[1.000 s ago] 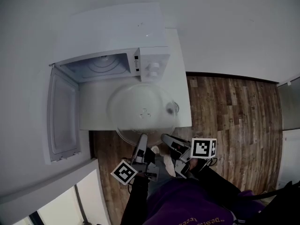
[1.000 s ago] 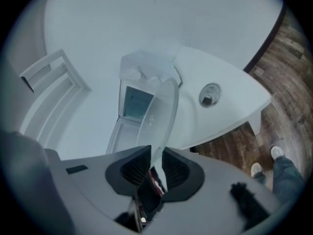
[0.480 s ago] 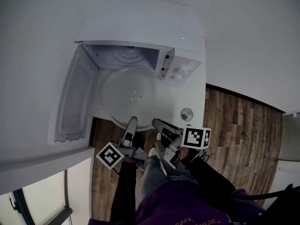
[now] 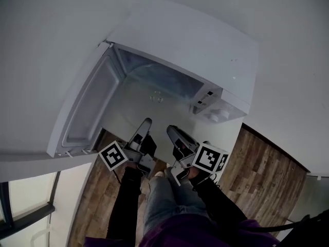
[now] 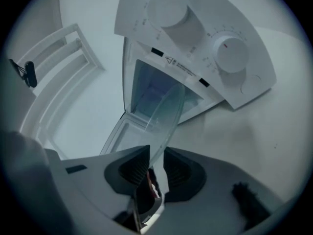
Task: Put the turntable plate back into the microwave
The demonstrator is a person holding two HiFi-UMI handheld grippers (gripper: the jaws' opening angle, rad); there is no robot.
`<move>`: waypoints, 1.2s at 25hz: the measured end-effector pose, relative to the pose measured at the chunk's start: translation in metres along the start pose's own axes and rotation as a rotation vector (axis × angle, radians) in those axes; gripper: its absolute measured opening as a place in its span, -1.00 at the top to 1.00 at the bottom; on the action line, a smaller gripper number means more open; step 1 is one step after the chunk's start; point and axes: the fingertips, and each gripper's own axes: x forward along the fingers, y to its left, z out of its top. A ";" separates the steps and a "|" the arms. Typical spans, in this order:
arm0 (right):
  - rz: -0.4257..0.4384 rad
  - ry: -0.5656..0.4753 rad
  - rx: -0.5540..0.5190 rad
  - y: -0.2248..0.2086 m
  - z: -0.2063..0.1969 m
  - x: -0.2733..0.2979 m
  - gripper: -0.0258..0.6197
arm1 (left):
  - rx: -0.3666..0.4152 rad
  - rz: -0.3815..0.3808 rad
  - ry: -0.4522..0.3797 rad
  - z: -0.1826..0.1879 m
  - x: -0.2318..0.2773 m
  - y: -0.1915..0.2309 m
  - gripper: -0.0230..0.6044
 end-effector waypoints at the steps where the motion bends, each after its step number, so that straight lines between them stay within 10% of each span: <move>1: 0.010 -0.009 -0.007 -0.002 0.005 0.004 0.64 | -0.004 -0.008 -0.007 0.003 0.006 0.001 0.82; 15: -0.039 -0.159 -0.328 -0.004 0.053 0.037 0.57 | -0.043 -0.113 0.033 0.041 0.072 0.018 0.82; 30: -0.148 -0.148 -0.495 0.001 0.044 0.052 0.57 | -0.076 -0.005 0.072 0.060 0.126 0.045 0.80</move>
